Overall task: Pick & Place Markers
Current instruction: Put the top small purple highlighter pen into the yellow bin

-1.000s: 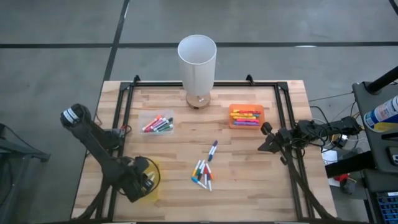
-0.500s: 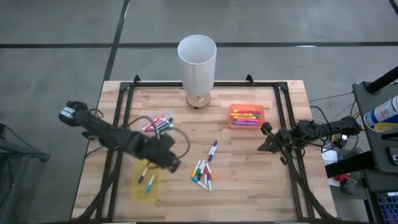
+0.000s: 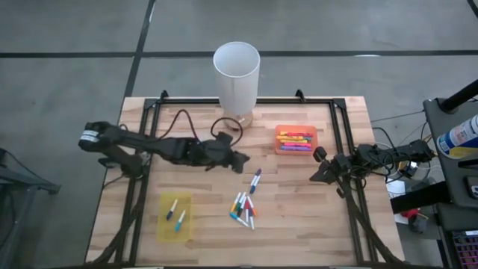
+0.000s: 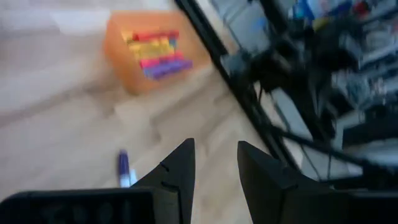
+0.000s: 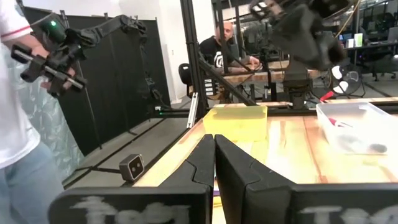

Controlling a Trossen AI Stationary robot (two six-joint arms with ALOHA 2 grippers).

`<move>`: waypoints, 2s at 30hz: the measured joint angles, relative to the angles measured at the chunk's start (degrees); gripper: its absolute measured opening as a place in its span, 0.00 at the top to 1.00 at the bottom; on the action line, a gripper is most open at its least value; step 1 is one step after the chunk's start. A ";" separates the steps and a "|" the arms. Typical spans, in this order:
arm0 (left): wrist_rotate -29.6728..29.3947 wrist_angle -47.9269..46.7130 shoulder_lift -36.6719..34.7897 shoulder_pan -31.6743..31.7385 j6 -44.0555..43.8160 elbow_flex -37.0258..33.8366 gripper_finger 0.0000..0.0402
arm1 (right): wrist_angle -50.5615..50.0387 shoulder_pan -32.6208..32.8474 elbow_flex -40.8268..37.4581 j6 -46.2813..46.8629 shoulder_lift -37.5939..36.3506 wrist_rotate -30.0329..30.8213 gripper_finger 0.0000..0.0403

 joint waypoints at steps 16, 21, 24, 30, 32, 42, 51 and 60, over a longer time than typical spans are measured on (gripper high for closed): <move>3.59 3.78 18.62 2.25 -3.16 8.04 0.72 | 0.00 0.00 0.00 0.00 -0.02 0.00 0.98; 3.65 -5.06 25.04 2.26 -1.15 13.93 0.72 | -0.01 0.00 0.00 0.00 -0.02 -0.01 0.98; 4.12 -10.63 27.91 2.28 -1.60 16.77 0.72 | -0.01 0.00 0.00 0.00 -0.01 0.00 0.98; 6.71 -12.16 32.00 1.92 0.12 20.40 0.72 | 0.00 -0.02 0.00 0.00 -0.02 0.00 0.98; 6.68 -13.08 32.98 1.90 0.45 20.79 0.72 | 0.00 -0.02 0.00 0.00 0.04 0.00 0.98; 7.32 -14.65 36.66 2.03 0.47 20.61 0.72 | -0.04 0.00 0.00 0.00 0.04 0.00 0.98; 7.25 -20.92 37.27 2.07 0.56 20.68 0.72 | -0.04 -0.01 0.00 0.00 0.04 0.00 0.98; 7.41 -24.65 37.14 1.72 4.53 20.72 0.73 | -0.03 -0.02 -0.01 0.00 0.04 0.00 0.98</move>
